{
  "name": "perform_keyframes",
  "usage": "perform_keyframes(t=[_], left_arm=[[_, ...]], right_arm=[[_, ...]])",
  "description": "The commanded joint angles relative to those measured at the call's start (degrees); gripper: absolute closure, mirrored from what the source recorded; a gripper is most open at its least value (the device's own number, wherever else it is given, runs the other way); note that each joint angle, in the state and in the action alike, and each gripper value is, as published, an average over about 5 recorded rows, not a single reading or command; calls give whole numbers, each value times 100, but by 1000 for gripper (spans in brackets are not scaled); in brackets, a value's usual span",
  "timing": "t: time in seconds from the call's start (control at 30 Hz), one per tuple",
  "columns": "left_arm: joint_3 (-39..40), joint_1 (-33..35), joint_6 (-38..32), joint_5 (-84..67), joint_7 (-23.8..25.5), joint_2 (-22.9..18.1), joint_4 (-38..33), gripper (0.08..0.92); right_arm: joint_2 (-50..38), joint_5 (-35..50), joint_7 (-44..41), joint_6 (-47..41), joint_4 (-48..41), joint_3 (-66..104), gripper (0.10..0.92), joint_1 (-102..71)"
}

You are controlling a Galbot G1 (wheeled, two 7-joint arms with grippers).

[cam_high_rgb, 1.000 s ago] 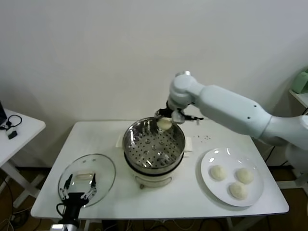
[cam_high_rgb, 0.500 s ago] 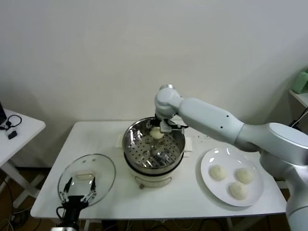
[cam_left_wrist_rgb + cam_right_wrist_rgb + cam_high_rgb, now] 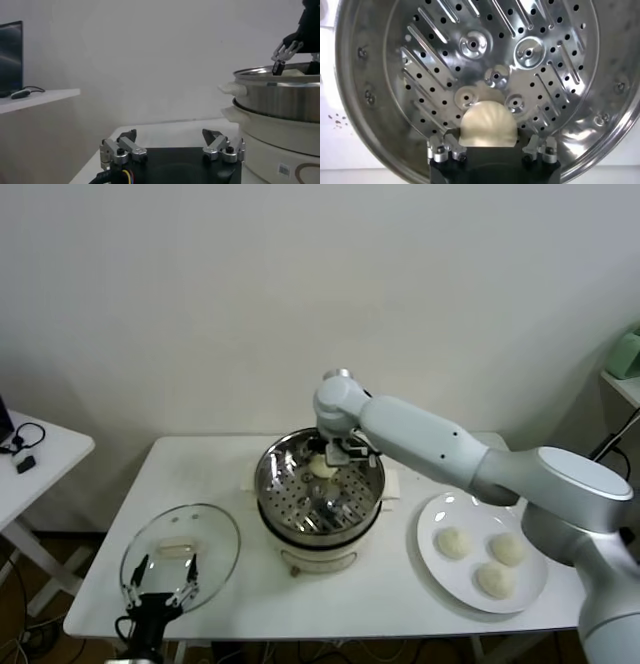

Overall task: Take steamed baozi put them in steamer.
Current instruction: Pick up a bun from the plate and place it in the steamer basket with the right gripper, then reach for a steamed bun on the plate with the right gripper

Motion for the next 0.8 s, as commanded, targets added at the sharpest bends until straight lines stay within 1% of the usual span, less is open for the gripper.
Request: perform_keyframes(t=[0.03, 0.13, 0.23, 0.37, 0.47, 0.53, 0.6, 0.67, 0.73, 0.8], left_arm=[[-5, 17, -19, 0, -22, -2, 12, 177], [-10, 31, -25, -5, -42, -1, 13, 177], [-12, 40, -23, -19, -55, -1, 15, 177], [-8, 49, -12, -36, -57, 4, 1, 177], [3, 47, 9, -33, -58, 12, -26, 177], [12, 30, 20, -23, -65, 13, -45, 177], [25, 2, 39, -13, -75, 12, -59, 177], [41, -27, 71, -10, -81, 14, -70, 177], [64, -45, 116, -11, -70, 25, -88, 177], [89, -50, 154, -11, -44, 48, -112, 177]], right_arm=[[26, 59, -108, 36, -7, 11, 205, 66], [-103, 345, -239, 26, 170, -83, 203, 265], [-344, 920, -394, -32, 456, -247, 202, 599], [-864, 2256, -620, -449, 815, -679, 203, 1277], [-1399, 3804, -725, -1431, 953, -1386, 203, 1973], [-1752, 5008, -735, -2282, 917, -1973, 203, 2430], [-2075, 5995, -754, -2938, 785, -2361, 203, 2719], [-2382, 6723, -781, -3429, 658, -2478, 203, 2788], [-2717, 7457, -637, -4007, 604, -2546, 203, 2763], [-3054, 7927, -440, -4441, 592, -2543, 203, 2637]])
